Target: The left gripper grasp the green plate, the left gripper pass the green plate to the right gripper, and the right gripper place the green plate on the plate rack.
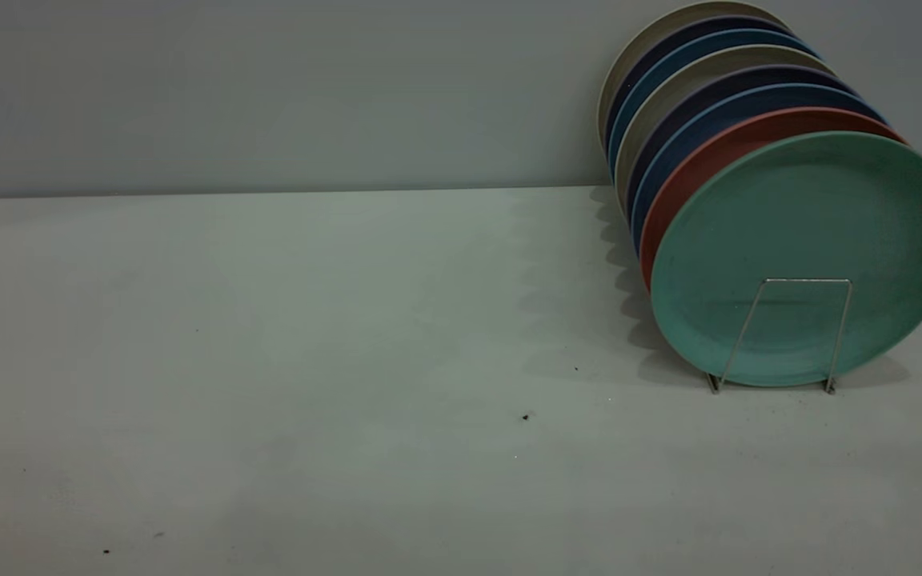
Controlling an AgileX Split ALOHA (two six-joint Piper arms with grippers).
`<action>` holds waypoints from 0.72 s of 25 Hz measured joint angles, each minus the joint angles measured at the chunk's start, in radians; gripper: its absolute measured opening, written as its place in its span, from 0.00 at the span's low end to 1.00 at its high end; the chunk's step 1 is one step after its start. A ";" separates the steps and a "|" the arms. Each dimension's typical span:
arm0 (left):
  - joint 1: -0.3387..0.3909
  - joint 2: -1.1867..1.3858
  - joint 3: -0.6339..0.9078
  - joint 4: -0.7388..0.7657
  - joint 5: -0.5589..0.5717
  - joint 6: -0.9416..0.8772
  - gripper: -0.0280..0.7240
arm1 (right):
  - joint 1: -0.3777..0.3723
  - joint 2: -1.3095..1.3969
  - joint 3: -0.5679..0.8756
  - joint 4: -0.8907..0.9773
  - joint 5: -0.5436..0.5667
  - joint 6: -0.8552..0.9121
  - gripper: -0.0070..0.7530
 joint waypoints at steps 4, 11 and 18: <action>0.019 -0.038 0.000 -0.001 0.011 0.000 0.81 | 0.039 0.000 0.000 0.000 0.000 0.000 0.47; 0.019 -0.040 0.000 0.000 0.011 0.000 0.81 | 0.050 0.000 0.000 0.000 0.000 0.000 0.47; 0.019 -0.040 0.000 0.000 0.011 0.000 0.81 | 0.050 0.000 0.000 0.000 0.000 0.000 0.47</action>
